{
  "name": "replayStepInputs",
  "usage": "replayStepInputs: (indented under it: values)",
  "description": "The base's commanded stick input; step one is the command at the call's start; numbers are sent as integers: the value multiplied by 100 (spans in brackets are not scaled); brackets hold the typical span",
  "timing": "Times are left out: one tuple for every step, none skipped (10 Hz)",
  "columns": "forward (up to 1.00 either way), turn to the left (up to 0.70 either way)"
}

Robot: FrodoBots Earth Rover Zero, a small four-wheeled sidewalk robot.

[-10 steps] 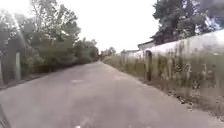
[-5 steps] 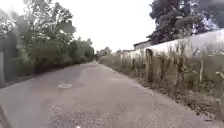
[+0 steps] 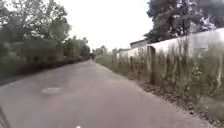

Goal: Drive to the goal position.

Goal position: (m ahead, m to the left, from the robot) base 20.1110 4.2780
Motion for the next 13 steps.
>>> replayStepInputs:
  values:
    - [100,-7]
    - [100,-5]
    - [100,-4]
    - [100,-4]
    - [100,-3]
    - [100,-3]
    - [100,-3]
    - [100,-3]
    - [100,-3]
    - [100,-3]
    - [100,-3]
    - [100,-3]
    - [100,-3]
